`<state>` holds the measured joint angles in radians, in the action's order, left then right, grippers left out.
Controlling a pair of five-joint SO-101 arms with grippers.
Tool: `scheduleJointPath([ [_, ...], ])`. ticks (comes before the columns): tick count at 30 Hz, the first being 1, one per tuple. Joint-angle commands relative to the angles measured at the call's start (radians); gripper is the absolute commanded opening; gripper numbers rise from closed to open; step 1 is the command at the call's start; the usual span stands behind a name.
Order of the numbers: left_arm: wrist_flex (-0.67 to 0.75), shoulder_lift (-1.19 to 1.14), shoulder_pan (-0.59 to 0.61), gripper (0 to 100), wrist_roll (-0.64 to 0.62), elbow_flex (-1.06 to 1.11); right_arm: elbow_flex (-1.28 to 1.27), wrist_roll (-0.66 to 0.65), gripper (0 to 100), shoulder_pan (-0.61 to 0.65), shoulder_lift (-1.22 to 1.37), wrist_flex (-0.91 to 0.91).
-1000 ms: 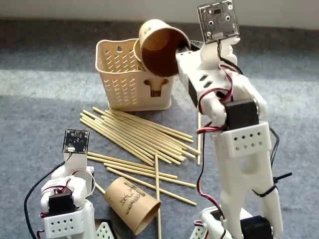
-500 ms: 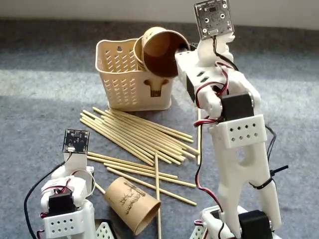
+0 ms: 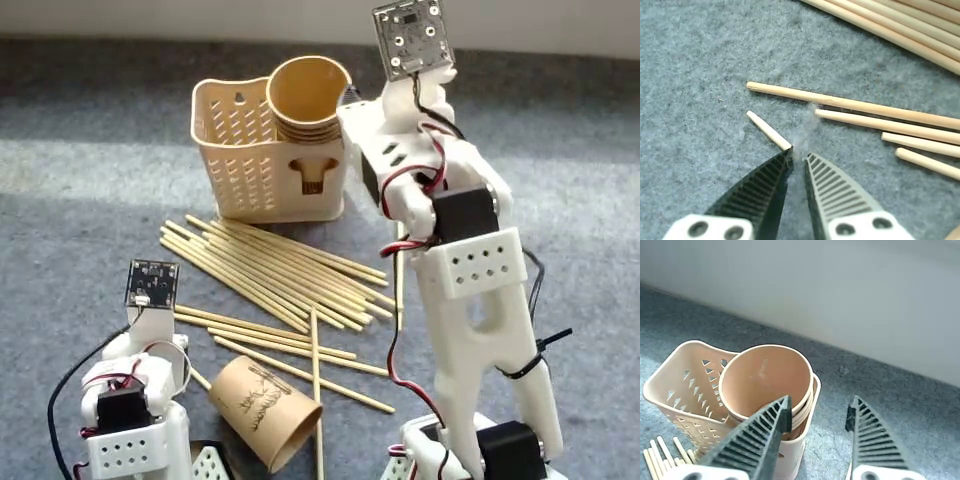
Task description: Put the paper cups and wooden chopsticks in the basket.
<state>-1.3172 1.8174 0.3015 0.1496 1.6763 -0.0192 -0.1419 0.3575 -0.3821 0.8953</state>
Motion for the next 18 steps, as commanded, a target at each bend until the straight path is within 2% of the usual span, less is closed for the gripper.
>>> scheduleJointPath([
  [1,-0.005,0.004,0.007,5,0.002,0.019,-0.004,0.009,18.3,0.012,-0.004,-0.024],
  [6,-0.005,0.004,0.007,5,0.002,0.019,-0.007,0.009,17.0,0.012,-0.005,-0.021],
  [11,-0.005,0.004,0.007,5,0.002,0.019,-0.008,0.003,4.7,0.008,-0.005,-0.021],
  [18,-0.005,0.004,0.007,5,0.002,0.019,-0.004,0.002,4.4,0.008,-0.101,0.11],
])
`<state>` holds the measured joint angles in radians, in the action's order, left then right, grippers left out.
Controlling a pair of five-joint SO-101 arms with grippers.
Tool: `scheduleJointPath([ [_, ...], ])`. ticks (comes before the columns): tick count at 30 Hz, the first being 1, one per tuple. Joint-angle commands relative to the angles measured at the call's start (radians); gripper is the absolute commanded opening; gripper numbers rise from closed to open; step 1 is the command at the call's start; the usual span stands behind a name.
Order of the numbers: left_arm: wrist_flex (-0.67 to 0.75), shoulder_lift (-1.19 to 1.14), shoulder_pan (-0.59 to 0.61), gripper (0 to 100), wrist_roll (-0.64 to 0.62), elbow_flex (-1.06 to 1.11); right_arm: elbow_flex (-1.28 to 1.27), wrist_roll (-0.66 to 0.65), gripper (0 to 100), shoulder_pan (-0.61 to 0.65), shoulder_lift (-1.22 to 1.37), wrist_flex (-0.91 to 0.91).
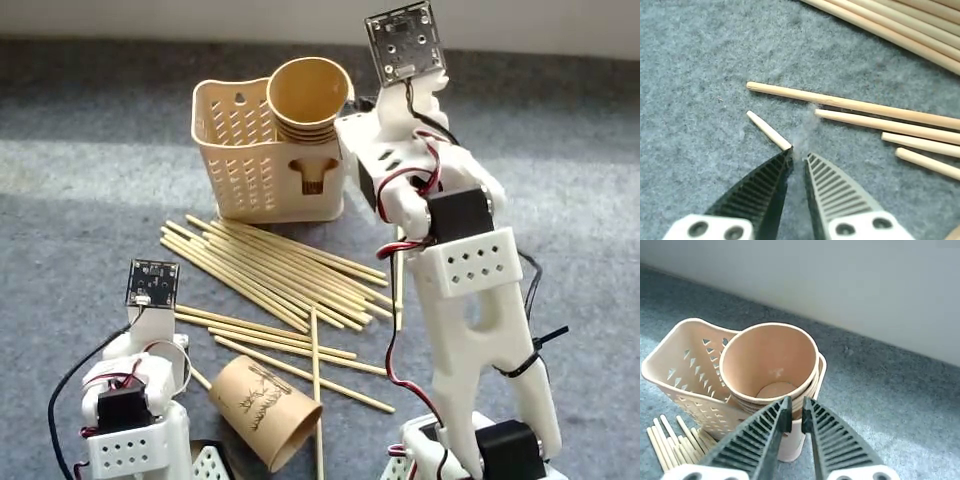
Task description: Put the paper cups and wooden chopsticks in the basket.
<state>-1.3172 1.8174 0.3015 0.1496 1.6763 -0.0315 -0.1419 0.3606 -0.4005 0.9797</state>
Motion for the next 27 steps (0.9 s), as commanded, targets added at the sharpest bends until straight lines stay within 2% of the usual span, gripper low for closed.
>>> scheduleJointPath([
  [1,-0.005,0.004,0.007,5,0.002,0.019,0.005,0.002,4.3,0.005,-0.104,0.027],
  [7,-0.005,0.004,0.007,5,0.002,0.019,-0.044,0.002,4.3,0.004,-0.17,0.131],
  [11,-0.005,0.004,0.007,5,0.002,0.019,-0.174,0.002,4.3,0.008,-0.243,0.147],
  [27,-0.005,0.004,0.007,5,0.002,0.019,-0.928,0.015,4.3,0.01,-0.803,-0.214],
])
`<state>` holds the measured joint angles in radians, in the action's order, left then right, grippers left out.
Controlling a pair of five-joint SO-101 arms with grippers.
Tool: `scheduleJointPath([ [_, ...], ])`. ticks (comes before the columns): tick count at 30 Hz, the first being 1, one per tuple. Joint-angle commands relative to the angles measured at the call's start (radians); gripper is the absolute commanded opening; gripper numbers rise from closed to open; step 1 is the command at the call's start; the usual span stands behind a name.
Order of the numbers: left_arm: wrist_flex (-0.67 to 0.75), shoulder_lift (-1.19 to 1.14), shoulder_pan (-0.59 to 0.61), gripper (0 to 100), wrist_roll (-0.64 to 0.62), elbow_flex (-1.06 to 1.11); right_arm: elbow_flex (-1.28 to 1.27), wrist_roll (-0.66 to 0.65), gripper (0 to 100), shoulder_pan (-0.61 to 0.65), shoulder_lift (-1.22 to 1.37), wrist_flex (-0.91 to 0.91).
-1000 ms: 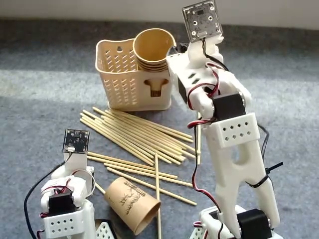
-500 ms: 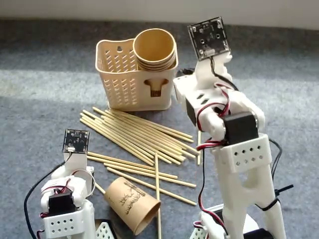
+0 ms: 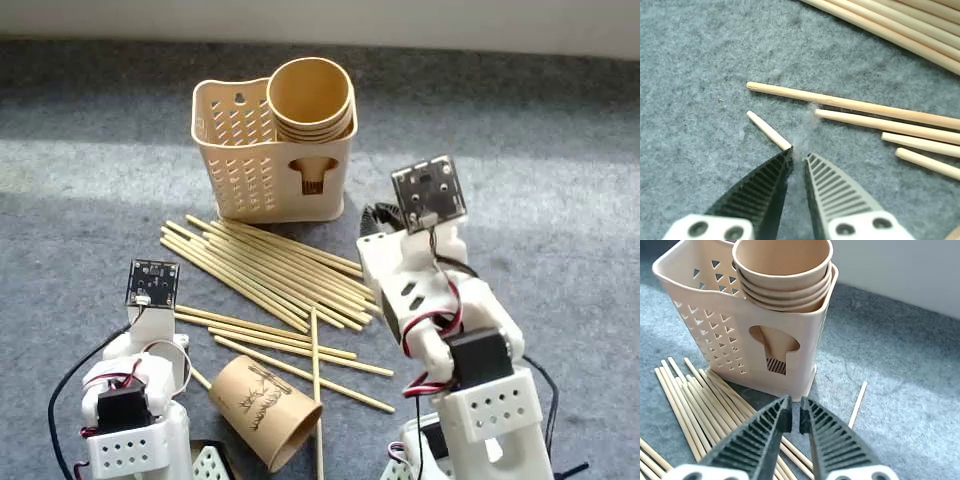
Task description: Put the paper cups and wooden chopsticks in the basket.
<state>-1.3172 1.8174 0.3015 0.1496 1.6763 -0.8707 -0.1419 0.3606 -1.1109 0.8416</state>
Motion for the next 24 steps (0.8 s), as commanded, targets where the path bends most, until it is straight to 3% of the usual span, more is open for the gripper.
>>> scheduleJointPath([
  [1,-0.005,0.004,0.007,5,0.002,0.019,-0.12,0.038,4.3,0.01,-0.12,-0.099],
  [24,-0.005,0.004,0.007,5,0.002,0.019,-0.378,0.086,4.3,0.008,-0.661,-0.137],
])
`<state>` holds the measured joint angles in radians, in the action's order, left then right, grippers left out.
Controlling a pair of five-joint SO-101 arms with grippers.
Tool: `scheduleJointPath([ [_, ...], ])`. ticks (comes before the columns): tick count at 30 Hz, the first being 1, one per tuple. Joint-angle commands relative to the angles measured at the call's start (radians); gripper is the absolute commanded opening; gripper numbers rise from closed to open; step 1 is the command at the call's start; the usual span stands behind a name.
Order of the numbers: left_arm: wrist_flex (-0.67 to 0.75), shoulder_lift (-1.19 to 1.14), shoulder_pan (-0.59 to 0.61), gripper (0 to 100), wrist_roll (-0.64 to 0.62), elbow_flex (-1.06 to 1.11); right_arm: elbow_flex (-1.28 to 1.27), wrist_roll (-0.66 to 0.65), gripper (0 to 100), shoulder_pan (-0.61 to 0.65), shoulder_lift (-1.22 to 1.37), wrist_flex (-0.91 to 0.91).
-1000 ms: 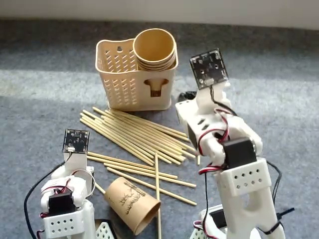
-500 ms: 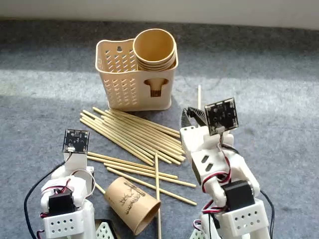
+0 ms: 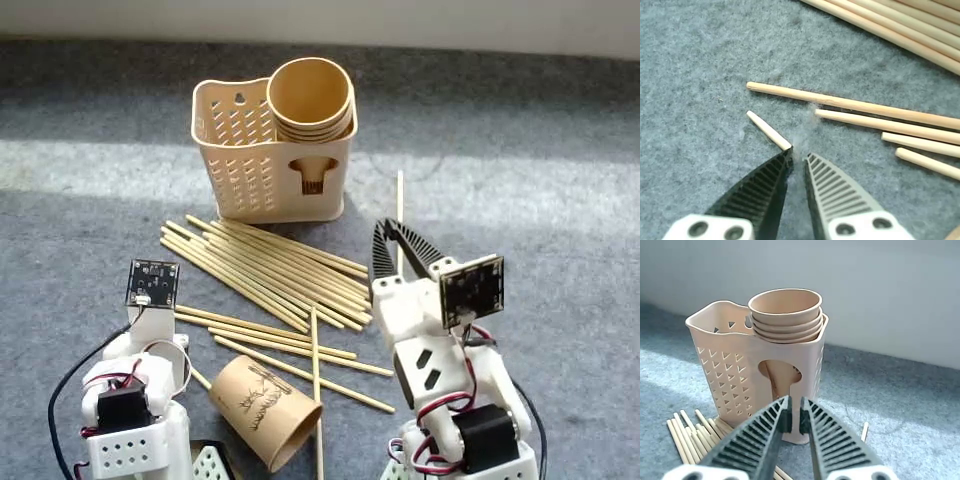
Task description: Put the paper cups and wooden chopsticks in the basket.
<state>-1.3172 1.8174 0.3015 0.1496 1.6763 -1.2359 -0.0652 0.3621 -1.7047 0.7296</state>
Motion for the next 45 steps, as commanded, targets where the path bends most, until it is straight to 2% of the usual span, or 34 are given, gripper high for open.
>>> scheduleJointPath([
  [1,-0.005,0.004,0.007,5,0.002,0.019,-0.025,0.009,4.3,0.007,-0.096,-0.025],
  [17,-0.005,0.004,0.004,5,0.002,0.019,-0.074,0.003,4.3,0.001,-0.134,-0.018],
  [22,-0.005,0.004,0.004,5,0.002,0.019,-0.206,0.003,4.3,-0.059,-0.134,0.062],
  [28,-0.005,0.004,0.004,5,0.002,0.019,-0.354,0.003,4.1,-0.145,-0.134,0.071],
  [37,-0.005,0.004,0.004,5,0.002,0.019,-0.541,0.006,4.1,-0.15,-0.134,0.074],
  [45,-0.005,0.004,0.004,5,0.002,0.019,-0.542,0.008,4.1,-0.15,-0.134,0.242],
])
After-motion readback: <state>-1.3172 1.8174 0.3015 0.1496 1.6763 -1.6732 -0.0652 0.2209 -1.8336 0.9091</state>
